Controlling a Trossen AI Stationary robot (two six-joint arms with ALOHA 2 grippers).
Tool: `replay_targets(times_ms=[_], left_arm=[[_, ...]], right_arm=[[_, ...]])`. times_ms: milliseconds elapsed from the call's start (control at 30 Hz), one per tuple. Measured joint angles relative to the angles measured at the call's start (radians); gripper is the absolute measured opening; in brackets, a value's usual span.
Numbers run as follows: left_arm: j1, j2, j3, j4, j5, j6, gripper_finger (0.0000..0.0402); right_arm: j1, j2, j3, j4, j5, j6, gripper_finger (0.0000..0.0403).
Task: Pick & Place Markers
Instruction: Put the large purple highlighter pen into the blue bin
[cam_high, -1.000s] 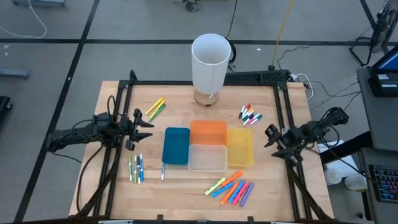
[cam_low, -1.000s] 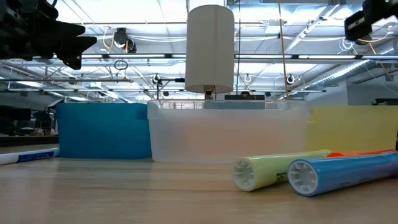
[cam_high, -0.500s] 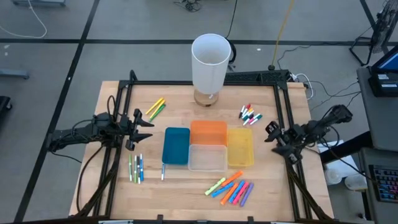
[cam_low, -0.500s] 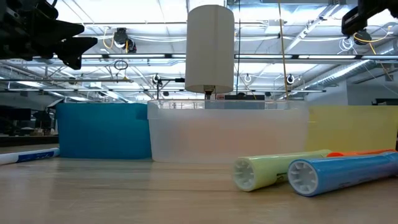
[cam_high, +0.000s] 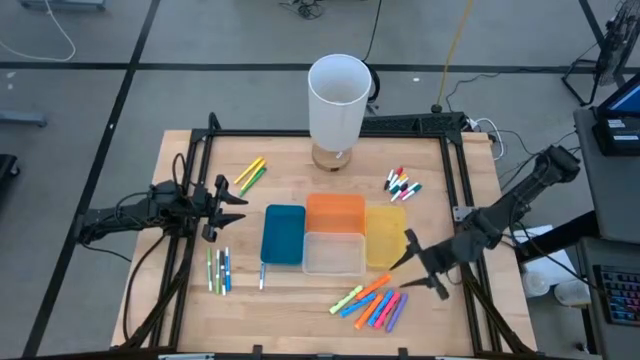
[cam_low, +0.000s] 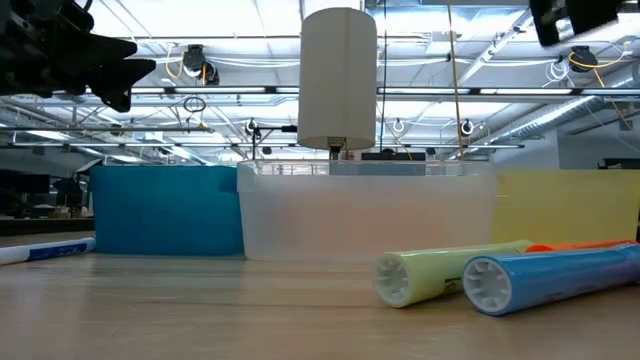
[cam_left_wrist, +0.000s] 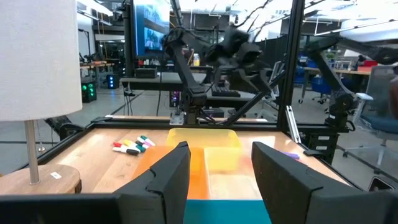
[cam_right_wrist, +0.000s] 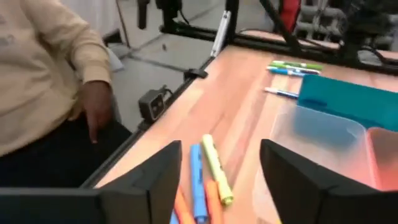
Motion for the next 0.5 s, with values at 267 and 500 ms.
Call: replay_targets(times_ms=[267, 500], left_arm=[[0.000, 0.000, 0.000, -0.002, 0.000, 0.000, 0.0176], [0.000, 0.000, 0.000, -0.002, 0.000, 0.000, 0.0191]], right_arm=[[0.124, 0.243, 0.248, -0.244, 0.000, 0.122, 0.0281], [0.192, 0.468, 0.307, -0.273, -0.001, 0.315, 0.0262]])
